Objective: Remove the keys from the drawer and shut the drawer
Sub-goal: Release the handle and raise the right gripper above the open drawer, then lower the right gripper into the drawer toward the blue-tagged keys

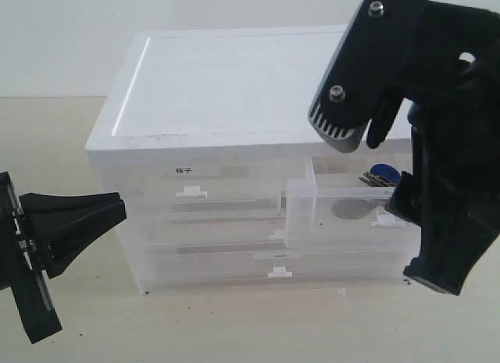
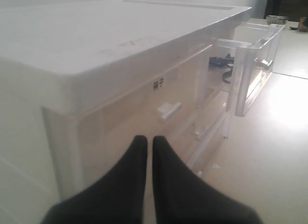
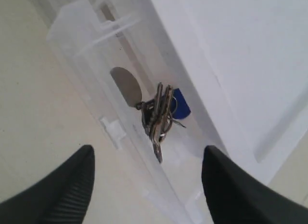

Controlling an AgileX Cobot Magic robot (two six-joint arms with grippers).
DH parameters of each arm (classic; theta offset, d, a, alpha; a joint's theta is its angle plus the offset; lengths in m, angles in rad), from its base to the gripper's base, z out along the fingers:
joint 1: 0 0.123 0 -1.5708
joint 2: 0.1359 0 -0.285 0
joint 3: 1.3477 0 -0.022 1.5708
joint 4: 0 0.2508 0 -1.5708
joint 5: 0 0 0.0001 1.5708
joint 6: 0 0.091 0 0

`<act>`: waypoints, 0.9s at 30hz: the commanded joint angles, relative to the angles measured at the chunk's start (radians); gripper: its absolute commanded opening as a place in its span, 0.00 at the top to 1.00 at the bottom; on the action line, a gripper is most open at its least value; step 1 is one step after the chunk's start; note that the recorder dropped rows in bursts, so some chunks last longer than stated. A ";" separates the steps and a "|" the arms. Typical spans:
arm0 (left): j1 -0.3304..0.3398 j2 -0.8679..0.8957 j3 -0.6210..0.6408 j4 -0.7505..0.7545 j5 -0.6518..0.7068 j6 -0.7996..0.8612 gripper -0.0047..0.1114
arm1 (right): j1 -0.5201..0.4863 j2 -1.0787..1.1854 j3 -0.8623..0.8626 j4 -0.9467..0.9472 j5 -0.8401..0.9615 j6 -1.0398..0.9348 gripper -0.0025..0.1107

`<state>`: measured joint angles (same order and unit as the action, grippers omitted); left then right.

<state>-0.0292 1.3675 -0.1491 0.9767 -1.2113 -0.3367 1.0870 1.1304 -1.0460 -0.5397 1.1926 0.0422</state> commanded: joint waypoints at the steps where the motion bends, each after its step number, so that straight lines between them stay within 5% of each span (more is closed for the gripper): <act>1: -0.007 0.007 -0.003 0.000 -0.010 -0.010 0.92 | -0.044 0.007 -0.008 0.138 -0.125 -0.196 0.46; 22: -0.007 0.007 -0.003 0.004 -0.010 -0.010 0.92 | -0.077 0.137 0.061 0.037 -0.221 -0.234 0.48; 27: -0.007 0.007 -0.003 0.006 -0.010 -0.010 0.92 | -0.077 0.137 0.072 0.037 -0.218 -0.216 0.76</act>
<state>-0.0292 1.3675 -0.1491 0.9783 -1.2113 -0.3367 1.0165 1.2707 -0.9775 -0.5012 0.9799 -0.1819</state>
